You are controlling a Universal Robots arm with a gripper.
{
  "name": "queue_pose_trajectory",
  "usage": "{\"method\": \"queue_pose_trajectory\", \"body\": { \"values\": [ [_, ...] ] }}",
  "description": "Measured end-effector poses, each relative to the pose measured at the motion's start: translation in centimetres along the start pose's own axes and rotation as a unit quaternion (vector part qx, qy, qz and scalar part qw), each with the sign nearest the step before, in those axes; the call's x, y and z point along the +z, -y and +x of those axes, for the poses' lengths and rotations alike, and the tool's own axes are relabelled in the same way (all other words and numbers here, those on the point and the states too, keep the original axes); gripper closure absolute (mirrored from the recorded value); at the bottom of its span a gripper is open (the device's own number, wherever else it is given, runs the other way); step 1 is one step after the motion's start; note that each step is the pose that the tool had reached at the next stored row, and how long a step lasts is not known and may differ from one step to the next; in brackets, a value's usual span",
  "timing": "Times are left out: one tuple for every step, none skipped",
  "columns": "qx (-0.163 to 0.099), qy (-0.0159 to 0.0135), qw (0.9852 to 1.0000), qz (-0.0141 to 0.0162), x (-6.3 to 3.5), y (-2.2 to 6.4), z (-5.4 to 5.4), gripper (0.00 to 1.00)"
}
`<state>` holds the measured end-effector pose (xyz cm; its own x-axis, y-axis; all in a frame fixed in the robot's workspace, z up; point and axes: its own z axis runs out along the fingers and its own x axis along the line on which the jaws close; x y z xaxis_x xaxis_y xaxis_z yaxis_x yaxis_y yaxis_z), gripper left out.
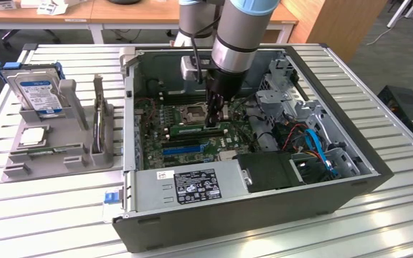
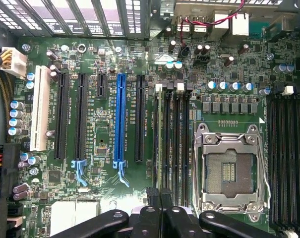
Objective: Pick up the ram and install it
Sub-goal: 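Insert the ram into the slot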
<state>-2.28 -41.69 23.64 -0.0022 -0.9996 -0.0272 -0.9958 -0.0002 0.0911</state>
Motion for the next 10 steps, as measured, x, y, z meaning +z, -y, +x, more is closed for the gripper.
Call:
{"method": "queue_pose_trajectory", "body": {
  "values": [
    [0.000, 0.0000, 1.0000, 0.0000, 0.01, -0.06, 0.00, 0.89],
    [0.000, 0.0000, 1.0000, 0.0000, 0.02, -0.11, 0.00, 0.89],
    [0.000, 0.0000, 1.0000, 0.0000, 0.02, -0.15, 0.00, 0.89],
    [0.000, 0.0000, 1.0000, 0.0000, 0.02, -0.15, 0.00, 0.89],
    [0.000, 0.0001, 1.0000, 0.0000, 0.02, -0.15, 0.00, 0.89],
    [0.001, 0.0001, 1.0000, 0.0000, 0.03, -0.16, 0.00, 0.89],
    [0.003, 0.0004, 1.0000, 0.0001, 0.03, -0.16, 0.00, 0.89],
    [0.008, 0.0008, 1.0000, 0.0002, 0.04, -0.16, -0.01, 0.89],
    [0.012, 0.0012, 0.9999, 0.0004, 0.04, -0.16, 0.00, 0.89],
    [0.016, 0.0015, 0.9999, 0.0004, 0.03, -0.16, 0.00, 0.89]
  ]
}}
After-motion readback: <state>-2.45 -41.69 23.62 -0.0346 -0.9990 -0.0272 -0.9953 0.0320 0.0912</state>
